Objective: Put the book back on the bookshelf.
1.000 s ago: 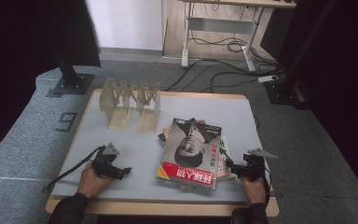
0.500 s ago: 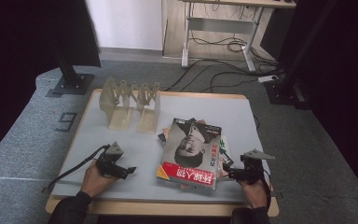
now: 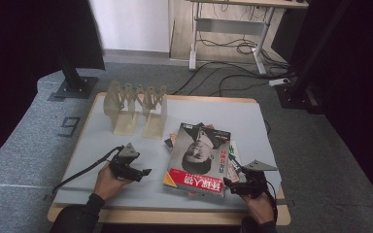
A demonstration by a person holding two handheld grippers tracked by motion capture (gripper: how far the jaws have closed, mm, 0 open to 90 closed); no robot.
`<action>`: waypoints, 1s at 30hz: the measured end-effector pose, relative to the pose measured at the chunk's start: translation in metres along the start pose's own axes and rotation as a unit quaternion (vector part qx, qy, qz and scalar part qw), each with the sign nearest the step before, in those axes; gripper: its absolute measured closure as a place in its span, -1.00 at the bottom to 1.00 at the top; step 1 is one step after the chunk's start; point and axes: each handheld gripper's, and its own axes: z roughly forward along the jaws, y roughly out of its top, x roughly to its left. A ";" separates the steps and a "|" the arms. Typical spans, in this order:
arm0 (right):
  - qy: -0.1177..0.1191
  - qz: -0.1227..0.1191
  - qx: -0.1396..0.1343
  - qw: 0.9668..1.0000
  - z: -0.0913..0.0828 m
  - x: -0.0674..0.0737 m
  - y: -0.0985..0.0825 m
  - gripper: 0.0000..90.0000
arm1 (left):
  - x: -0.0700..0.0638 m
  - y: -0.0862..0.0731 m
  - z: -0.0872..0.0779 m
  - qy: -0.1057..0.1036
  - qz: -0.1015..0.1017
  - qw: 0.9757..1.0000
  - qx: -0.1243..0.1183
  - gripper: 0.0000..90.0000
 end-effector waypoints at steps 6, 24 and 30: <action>0.011 -0.013 0.002 1.000 0.001 0.010 0.000 -0.83 | -0.006 0.013 0.010 -0.024 0.005 1.000 -0.009 -0.64; 0.045 -0.042 0.016 0.998 0.007 0.038 -0.005 -1.00 | -0.016 0.058 0.036 -0.058 0.025 0.998 -0.022 -0.60; 0.052 -0.057 0.021 0.997 0.010 0.047 -0.005 -1.00 | -0.018 0.065 0.048 -0.068 0.026 0.997 -0.019 -0.59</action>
